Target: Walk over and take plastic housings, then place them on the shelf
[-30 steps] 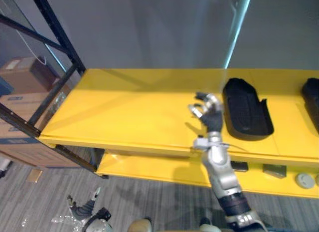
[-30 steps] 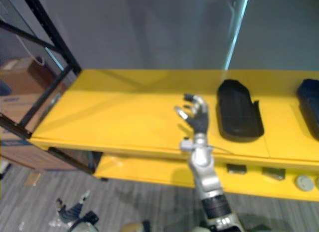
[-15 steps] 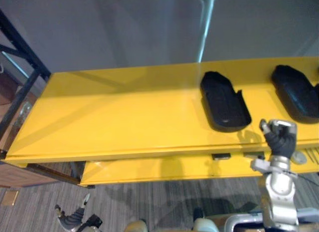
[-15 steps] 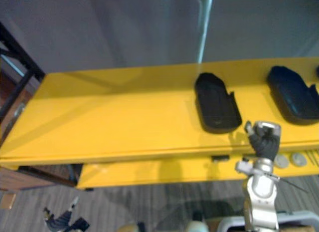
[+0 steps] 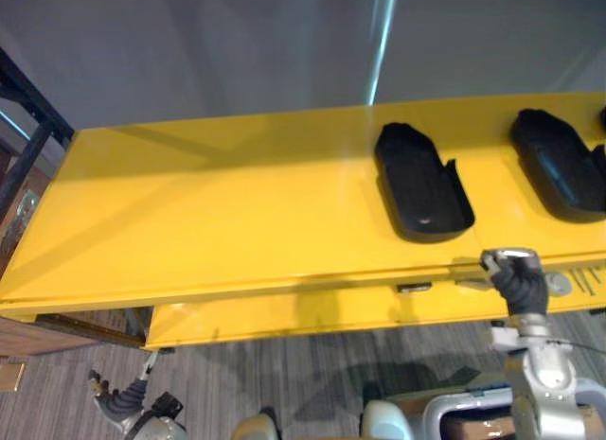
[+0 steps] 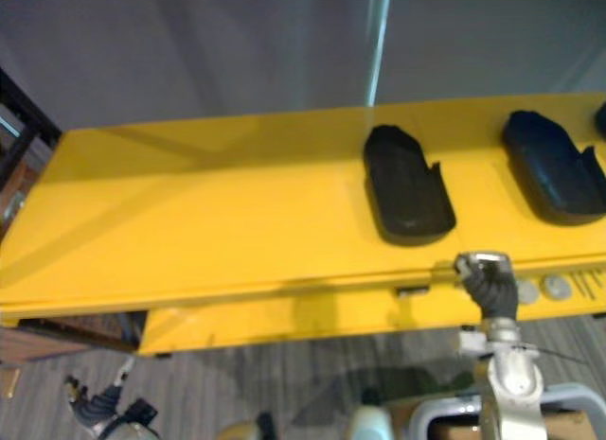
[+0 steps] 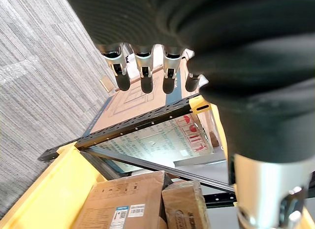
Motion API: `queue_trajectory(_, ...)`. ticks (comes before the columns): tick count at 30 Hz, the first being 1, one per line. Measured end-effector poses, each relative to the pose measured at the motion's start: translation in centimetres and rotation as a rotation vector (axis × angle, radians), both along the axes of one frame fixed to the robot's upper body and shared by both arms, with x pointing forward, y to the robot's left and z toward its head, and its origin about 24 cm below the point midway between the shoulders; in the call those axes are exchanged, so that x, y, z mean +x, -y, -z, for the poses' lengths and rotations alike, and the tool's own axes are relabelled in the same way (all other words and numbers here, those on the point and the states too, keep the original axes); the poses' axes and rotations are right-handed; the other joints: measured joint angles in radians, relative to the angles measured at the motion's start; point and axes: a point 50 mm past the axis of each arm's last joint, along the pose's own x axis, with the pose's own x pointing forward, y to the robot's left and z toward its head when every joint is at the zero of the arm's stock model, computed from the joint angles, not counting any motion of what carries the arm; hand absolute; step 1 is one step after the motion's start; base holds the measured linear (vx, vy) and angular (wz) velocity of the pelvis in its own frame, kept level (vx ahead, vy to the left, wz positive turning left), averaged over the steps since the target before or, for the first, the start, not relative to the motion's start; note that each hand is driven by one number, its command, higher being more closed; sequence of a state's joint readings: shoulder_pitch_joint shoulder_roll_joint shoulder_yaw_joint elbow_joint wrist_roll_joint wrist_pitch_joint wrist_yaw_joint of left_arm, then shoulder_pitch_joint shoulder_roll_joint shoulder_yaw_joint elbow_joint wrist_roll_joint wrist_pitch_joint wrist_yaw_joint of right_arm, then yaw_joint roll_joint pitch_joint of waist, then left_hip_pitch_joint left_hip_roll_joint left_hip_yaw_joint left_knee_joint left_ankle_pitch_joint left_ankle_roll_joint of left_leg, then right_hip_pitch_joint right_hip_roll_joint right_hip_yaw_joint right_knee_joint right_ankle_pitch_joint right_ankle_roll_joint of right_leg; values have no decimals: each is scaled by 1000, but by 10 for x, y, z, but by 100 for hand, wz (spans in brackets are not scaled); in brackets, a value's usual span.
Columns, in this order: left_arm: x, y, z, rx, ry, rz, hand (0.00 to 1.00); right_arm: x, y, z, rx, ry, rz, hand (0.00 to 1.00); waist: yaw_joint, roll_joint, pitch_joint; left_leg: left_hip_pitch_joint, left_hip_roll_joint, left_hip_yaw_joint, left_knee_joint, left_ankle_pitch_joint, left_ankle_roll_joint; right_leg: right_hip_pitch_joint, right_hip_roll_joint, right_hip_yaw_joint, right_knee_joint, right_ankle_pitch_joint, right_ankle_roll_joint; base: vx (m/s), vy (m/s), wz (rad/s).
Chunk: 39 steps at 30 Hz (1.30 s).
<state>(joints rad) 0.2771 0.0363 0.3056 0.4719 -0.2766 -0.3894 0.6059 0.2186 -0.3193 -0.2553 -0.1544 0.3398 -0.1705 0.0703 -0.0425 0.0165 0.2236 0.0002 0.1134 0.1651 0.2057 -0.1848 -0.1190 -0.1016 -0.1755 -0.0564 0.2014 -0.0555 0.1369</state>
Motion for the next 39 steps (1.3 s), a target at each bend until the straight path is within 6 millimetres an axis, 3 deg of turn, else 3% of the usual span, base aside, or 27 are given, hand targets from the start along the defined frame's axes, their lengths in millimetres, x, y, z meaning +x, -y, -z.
queue_trajectory(13, -6, 2, 5, -20, -44, 9, 0, 18, -8, 16, 31, -54, -53, 100, 11, -5, 3, 0, -6, -23, 3, -1, 4, 23, -8, -25, 4, -6, 4, -10, -3, 5)
queue_trajectory(17, -12, 6, 18, -127, -83, 54, 0, 27, -6, 16, 19, -58, -41, 100, 21, -4, 3, 0, -21, -45, -1, 6, 14, 34, -19, -43, 4, -9, 8, 19, 5, 15)
queue_trajectory(25, -54, 24, 63, -478, -254, 233, 0, 51, -6, 0, -22, -10, -72, 100, 31, 0, 3, 2, -34, -51, -1, 11, 21, 36, -37, -51, 5, -8, 10, 5, 7, 4)
queue_trajectory(28, -67, 38, 76, -634, -290, 293, 0, 57, -2, -6, -61, -7, -79, 100, 30, 16, 10, 4, -37, -53, -2, 16, 22, 36, -43, -53, 13, -8, 11, -27, 5, 1)
queue_trajectory(33, -85, 51, 86, -749, -352, 321, 0, 67, 4, -9, -99, -32, -67, 100, 30, 47, 0, 8, -39, -57, -15, 27, 19, 36, -47, -58, 21, -9, 13, -43, -6, 2)
queue_trajectory(39, -104, 56, 91, -812, -398, 290, 0, 74, 9, -6, -123, -63, -39, 100, 29, 51, 0, 12, -42, -68, -33, 44, 17, 36, -51, -70, 27, -9, 13, -35, -13, 6)
